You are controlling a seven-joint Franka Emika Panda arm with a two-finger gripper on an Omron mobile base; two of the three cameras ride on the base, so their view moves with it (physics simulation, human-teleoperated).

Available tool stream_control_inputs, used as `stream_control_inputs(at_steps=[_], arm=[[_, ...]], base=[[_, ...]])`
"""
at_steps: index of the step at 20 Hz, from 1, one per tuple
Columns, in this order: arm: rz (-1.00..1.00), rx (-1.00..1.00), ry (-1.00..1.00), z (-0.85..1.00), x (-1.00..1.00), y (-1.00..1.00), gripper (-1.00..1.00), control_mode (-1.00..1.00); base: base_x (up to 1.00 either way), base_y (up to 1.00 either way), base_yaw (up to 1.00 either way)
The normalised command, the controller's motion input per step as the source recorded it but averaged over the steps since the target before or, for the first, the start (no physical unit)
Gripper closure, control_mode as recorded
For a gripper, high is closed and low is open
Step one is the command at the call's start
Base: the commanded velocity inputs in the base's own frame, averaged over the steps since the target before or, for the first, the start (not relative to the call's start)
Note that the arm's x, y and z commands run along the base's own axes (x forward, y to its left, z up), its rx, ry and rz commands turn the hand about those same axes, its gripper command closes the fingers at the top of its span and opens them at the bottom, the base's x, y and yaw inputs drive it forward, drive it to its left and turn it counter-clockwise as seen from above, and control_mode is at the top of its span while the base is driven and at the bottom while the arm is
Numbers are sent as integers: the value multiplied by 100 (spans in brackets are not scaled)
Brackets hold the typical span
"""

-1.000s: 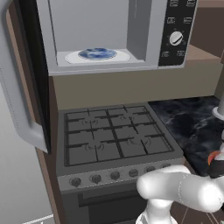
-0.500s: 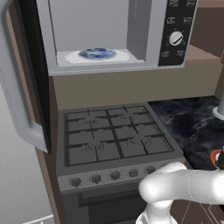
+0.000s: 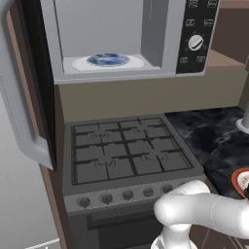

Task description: Pick the mushroom from the counter and place it in the microwave.

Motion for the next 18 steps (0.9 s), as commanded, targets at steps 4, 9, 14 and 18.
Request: stream_control_inputs(at_steps=[4, 9, 14, 18], arm=[[8, -8, 0, 0, -47, 48, -100, -100], [11, -12, -1, -5, -6, 38, -100, -100], [14, -13, -1, -16, 0, 21, -100, -100], [16, -9, 0, -38, 17, 1, -100, -100]], base=[[0, 0, 0], [0, 0, 0], [0, 0, 0], [0, 0, 0]])
